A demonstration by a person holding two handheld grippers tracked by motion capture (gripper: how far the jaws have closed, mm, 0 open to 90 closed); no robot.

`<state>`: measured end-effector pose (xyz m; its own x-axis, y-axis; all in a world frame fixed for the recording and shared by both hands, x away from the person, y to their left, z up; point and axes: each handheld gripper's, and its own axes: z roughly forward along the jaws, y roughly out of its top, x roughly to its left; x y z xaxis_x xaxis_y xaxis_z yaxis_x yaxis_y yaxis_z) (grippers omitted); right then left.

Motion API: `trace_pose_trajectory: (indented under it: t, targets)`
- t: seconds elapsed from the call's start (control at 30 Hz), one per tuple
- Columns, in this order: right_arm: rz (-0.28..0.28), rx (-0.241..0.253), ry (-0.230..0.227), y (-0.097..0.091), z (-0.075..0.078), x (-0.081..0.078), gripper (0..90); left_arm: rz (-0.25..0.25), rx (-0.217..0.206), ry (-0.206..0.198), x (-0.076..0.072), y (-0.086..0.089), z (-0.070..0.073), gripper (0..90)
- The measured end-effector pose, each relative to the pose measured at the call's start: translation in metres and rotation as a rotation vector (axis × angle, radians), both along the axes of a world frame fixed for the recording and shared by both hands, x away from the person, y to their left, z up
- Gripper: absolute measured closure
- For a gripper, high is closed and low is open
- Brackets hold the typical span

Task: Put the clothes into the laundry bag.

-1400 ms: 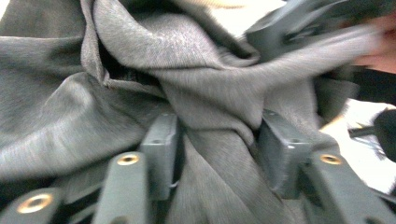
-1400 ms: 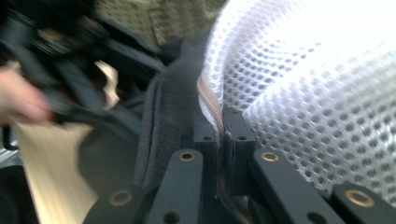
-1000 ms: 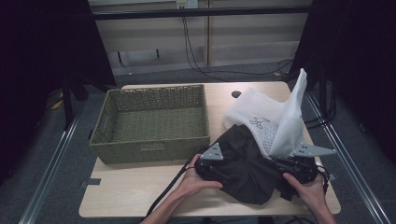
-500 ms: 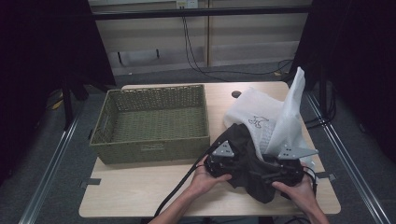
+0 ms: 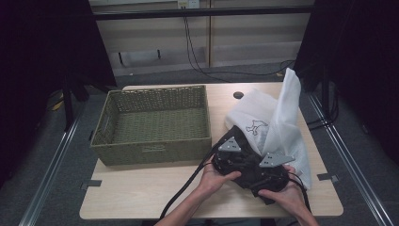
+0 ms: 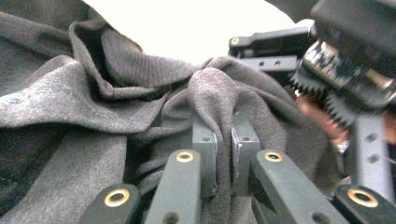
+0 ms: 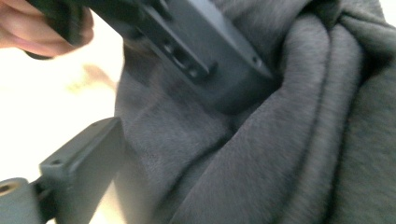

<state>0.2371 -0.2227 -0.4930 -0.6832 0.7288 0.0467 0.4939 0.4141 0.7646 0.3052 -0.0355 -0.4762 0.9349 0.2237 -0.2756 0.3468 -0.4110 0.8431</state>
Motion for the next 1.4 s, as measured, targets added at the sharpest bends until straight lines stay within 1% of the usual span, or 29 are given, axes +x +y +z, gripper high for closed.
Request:
trace_pose_trajectory:
  t: [0.03,0.07,0.1,0.13,0.17,0.2,0.3,0.33,0.37,0.4,0.5,0.57,0.6,0.67,0.7,0.73,0.77,0.8,0.83,0.87,0.9,0.93,1.0,1.1,1.13,1.2,1.23,1.33,1.4]
  targets:
    - [-0.008,-0.017,-0.009,0.001,-0.002,0.000,8.2,0.002,-0.006,0.005,0.001,0.000,-0.001,83.9]
    - [-0.023,-0.036,-0.023,0.001,-0.004,0.000,15.0,0.002,-0.010,0.010,0.001,0.000,-0.001,83.9]
    - [-0.032,-0.045,-0.040,0.000,-0.005,0.001,22.3,0.006,-0.010,0.010,0.001,0.001,-0.001,83.9]
    - [-0.058,-0.046,-0.053,-0.003,-0.004,0.001,31.9,0.007,-0.013,0.013,0.002,0.002,-0.002,83.7]
    - [-0.062,-0.043,-0.061,-0.005,-0.005,0.002,38.8,0.006,-0.021,0.017,0.002,0.002,-0.002,83.5]
    - [-0.074,-0.059,-0.076,-0.008,-0.004,0.002,48.0,0.002,-0.026,0.016,0.002,0.003,-0.003,83.1]
    - [-0.103,-0.077,-0.080,-0.009,-0.003,0.002,58.1,0.001,-0.042,0.011,0.001,0.005,-0.003,78.7]
    - [-0.101,-0.078,-0.084,-0.010,-0.002,0.002,61.5,0.000,-0.045,0.008,0.001,0.007,-0.002,76.8]
    - [-0.103,-0.063,-0.078,-0.011,-0.001,0.003,65.0,-0.011,-0.072,0.016,0.001,0.011,0.000,74.8]
    - [-0.114,-0.035,-0.067,-0.015,0.000,0.003,67.0,-0.011,-0.087,0.012,0.001,0.014,0.003,70.8]
    - [-0.113,0.018,-0.052,-0.022,0.006,0.004,69.2,-0.005,-0.121,-0.041,-0.002,0.029,0.016,61.3]
    - [-0.114,0.072,-0.042,-0.027,0.011,0.004,69.8,0.014,-0.130,-0.078,-0.003,0.040,0.025,59.6]
    - [-0.113,0.110,-0.040,-0.032,0.015,0.004,70.0,0.016,-0.142,-0.082,-0.003,0.046,0.029,59.1]
    - [-0.130,0.166,-0.034,-0.040,0.021,0.004,70.2,0.005,-0.161,-0.092,-0.005,0.056,0.036,59.1]
    - [-0.132,0.184,-0.039,-0.043,0.024,0.004,70.2,-0.006,-0.170,-0.105,-0.007,0.062,0.038,58.1]
    - [-0.140,0.204,-0.045,-0.047,0.028,0.003,70.2,0.005,-0.178,-0.114,-0.009,0.066,0.038,57.6]
    - [-0.142,0.229,-0.047,-0.050,0.032,0.002,70.3,-0.002,-0.180,-0.122,-0.011,0.070,0.038,57.7]
    - [-0.148,0.250,-0.052,-0.054,0.035,0.002,70.3,-0.017,-0.176,-0.133,-0.012,0.074,0.037,59.4]
    - [-0.155,0.255,-0.062,-0.056,0.037,0.001,70.3,-0.024,-0.178,-0.127,-0.013,0.075,0.034,60.7]
    - [-0.155,0.262,-0.066,-0.058,0.039,0.001,70.3,-0.033,-0.166,-0.130,-0.014,0.076,0.031,63.5]
    - [-0.159,0.275,-0.063,-0.060,0.041,0.000,70.3,-0.049,-0.134,-0.140,-0.016,0.075,0.026,65.8]
    - [-0.159,0.298,-0.063,-0.063,0.042,0.001,70.3,-0.063,-0.115,-0.144,-0.017,0.074,0.022,68.5]
    - [-0.165,0.306,-0.073,-0.064,0.045,0.001,70.3,-0.064,-0.102,-0.129,-0.017,0.070,0.012,69.0]
    - [-0.167,0.332,-0.070,-0.066,0.049,0.002,70.3,-0.053,-0.075,-0.104,-0.015,0.063,-0.001,69.2]
    - [-0.166,0.341,-0.067,-0.067,0.050,0.001,70.3,-0.055,-0.069,-0.100,-0.014,0.061,-0.005,68.4]
    - [-0.162,0.357,-0.073,-0.068,0.055,-0.001,70.3,-0.038,-0.046,-0.095,-0.013,0.060,-0.009,65.0]
    - [-0.163,0.372,-0.073,-0.069,0.057,-0.002,70.3,-0.031,-0.058,-0.082,-0.013,0.059,-0.011,63.7]
    - [-0.151,0.406,-0.082,-0.072,0.063,-0.006,70.3,0.003,-0.061,-0.066,-0.010,0.061,-0.014,59.7]
    - [-0.142,0.418,-0.085,-0.073,0.066,-0.010,70.3,0.028,-0.072,-0.057,-0.009,0.063,-0.014,53.0]
